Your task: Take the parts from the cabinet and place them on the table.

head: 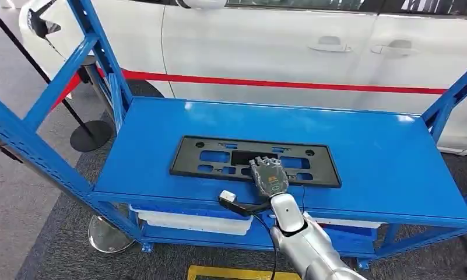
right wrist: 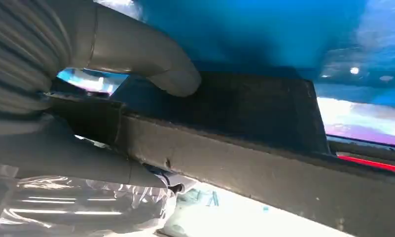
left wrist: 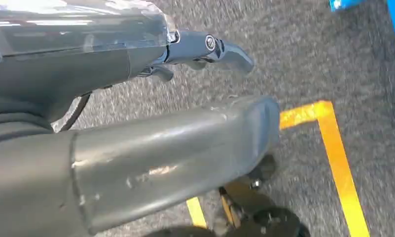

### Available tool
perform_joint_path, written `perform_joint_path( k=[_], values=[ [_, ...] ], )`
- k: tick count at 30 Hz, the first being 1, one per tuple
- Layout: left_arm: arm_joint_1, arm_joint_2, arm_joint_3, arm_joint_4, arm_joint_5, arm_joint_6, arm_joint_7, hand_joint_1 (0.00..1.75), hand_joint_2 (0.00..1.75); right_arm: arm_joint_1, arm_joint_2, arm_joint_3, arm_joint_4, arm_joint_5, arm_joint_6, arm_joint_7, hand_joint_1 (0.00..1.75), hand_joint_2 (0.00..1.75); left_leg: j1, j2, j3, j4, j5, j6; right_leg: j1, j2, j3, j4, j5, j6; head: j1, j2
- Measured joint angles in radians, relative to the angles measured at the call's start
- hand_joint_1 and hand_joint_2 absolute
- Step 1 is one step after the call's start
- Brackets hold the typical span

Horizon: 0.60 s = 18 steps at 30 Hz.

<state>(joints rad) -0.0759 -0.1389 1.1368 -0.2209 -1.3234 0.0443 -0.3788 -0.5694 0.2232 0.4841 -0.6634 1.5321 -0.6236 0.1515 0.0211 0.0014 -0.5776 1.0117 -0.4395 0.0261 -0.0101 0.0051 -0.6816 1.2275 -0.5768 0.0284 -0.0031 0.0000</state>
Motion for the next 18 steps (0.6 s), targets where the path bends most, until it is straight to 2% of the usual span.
perform_joint_path(
  k=[1,2,3,4,5,6,7,9,10,12,13,14,16,17,18],
  values=[
    [0.001,0.0,0.0,0.0,0.003,0.002,0.0,0.0,0.0,0.007,-0.002,-0.005,-0.006,-0.017,-0.009,-0.017,1.75,1.75,-0.001,0.0,-0.001,0.0,0.0,0.0,0.0,0.0,-0.031,0.063,-0.022,0.002,0.0,0.0],
    [0.002,0.0,0.001,0.0,0.005,0.004,0.0,0.0,0.0,0.023,-0.003,-0.013,-0.023,-0.059,-0.022,-0.054,1.75,1.75,-0.001,0.0,-0.001,0.001,0.0,0.0,-0.001,0.0,-0.048,0.097,-0.021,0.002,0.0,0.0],
    [0.003,0.0,0.003,0.0,0.011,0.007,-0.001,0.0,0.0,0.04,-0.004,-0.02,-0.049,-0.123,-0.028,-0.103,1.75,1.75,-0.001,-0.001,0.001,0.001,-0.001,0.0,-0.001,0.0,-0.04,0.077,0.001,0.001,0.001,0.0],
    [0.003,0.0,0.008,0.0,0.02,0.01,-0.001,0.0,0.0,0.069,-0.004,-0.025,-0.114,-0.248,-0.028,-0.186,1.75,1.75,-0.001,-0.002,0.003,0.002,-0.002,-0.002,-0.001,0.0,-0.008,0.011,0.044,-0.003,0.002,0.0],
    [0.003,0.0,0.013,0.0,0.027,0.011,-0.002,0.0,0.0,0.098,-0.004,-0.026,-0.184,-0.351,-0.025,-0.251,1.75,1.75,-0.001,-0.003,0.006,0.002,-0.004,-0.004,0.0,0.0,0.035,-0.075,0.087,-0.009,0.003,0.0],
    [0.005,-0.004,0.017,0.0,0.036,0.012,-0.003,0.0,0.0,0.129,-0.003,-0.024,-0.286,-0.477,-0.015,-0.319,1.75,1.75,-0.001,-0.002,0.009,0.003,-0.006,-0.008,0.002,0.0,0.085,-0.174,0.126,-0.02,0.004,0.0],
    [0.005,-0.007,0.021,0.0,0.042,0.014,-0.005,0.0,0.0,0.148,-0.003,-0.02,-0.356,-0.559,-0.007,-0.358,1.75,1.75,-0.005,-0.001,0.007,0.006,-0.009,-0.013,0.008,0.0,0.101,-0.211,0.119,-0.026,0.004,0.0],
    [0.004,-0.007,0.035,0.0,0.053,0.019,-0.008,0.0,0.0,0.203,-0.008,0.005,-0.582,-0.779,0.013,-0.404,1.75,1.75,-0.006,-0.002,0.007,0.006,-0.012,-0.024,0.012,-0.003,0.099,-0.211,0.12,-0.028,0.002,0.0],
    [0.004,-0.008,0.039,0.0,0.057,0.022,-0.01,0.0,0.0,0.231,-0.017,0.014,-0.671,-0.845,0.013,-0.414,1.75,1.75,-0.006,-0.003,0.008,0.002,-0.01,-0.03,0.014,-0.005,0.099,-0.211,0.118,-0.032,0.002,0.0],
    [0.008,-0.009,0.047,0.0,0.059,0.026,-0.01,0.0,0.0,0.279,-0.045,0.031,-0.866,-0.95,0.012,-0.441,1.75,1.75,-0.003,-0.004,0.003,0.012,-0.02,-0.04,0.001,-0.011,0.103,-0.224,0.127,-0.044,0.001,0.0],
    [0.01,-0.01,0.052,0.0,0.062,0.027,-0.01,0.0,0.0,0.296,-0.059,0.037,-0.94,-0.983,0.01,-0.458,1.75,1.75,-0.003,-0.003,-0.009,0.043,-0.046,-0.044,0.0,-0.011,0.104,-0.225,0.127,-0.049,-0.002,0.0],
    [0.009,-0.011,0.059,0.0,0.065,0.027,-0.01,0.0,0.0,0.315,-0.074,0.04,-1.02,-1.021,0.005,-0.478,1.75,1.75,-0.002,-0.004,-0.038,0.111,-0.089,-0.047,0.001,-0.012,0.103,-0.225,0.126,-0.053,-0.009,0.0],
    [0.011,-0.012,0.066,0.0,0.071,0.029,-0.01,0.0,0.0,0.347,-0.106,0.042,-1.131,-1.057,0.002,-0.503,1.75,1.75,-0.001,-0.003,-0.11,0.271,-0.162,-0.054,0.003,-0.013,0.103,-0.224,0.124,-0.056,-0.009,0.0],
    [0.012,-0.012,0.068,0.0,0.074,0.029,-0.01,0.0,0.0,0.362,-0.119,0.043,-1.17,-1.073,0.002,-0.512,1.75,1.75,0.0,-0.003,-0.131,0.318,-0.17,-0.057,0.003,-0.013,0.103,-0.223,0.123,-0.057,-0.01,0.0],
    [0.012,-0.012,0.071,0.0,0.076,0.029,-0.01,0.0,0.0,0.378,-0.129,0.043,-1.203,-1.091,0.003,-0.524,1.75,1.75,0.0,-0.003,-0.13,0.314,-0.152,-0.057,0.003,-0.011,0.105,-0.223,0.122,-0.057,-0.01,0.0]
  ],
)
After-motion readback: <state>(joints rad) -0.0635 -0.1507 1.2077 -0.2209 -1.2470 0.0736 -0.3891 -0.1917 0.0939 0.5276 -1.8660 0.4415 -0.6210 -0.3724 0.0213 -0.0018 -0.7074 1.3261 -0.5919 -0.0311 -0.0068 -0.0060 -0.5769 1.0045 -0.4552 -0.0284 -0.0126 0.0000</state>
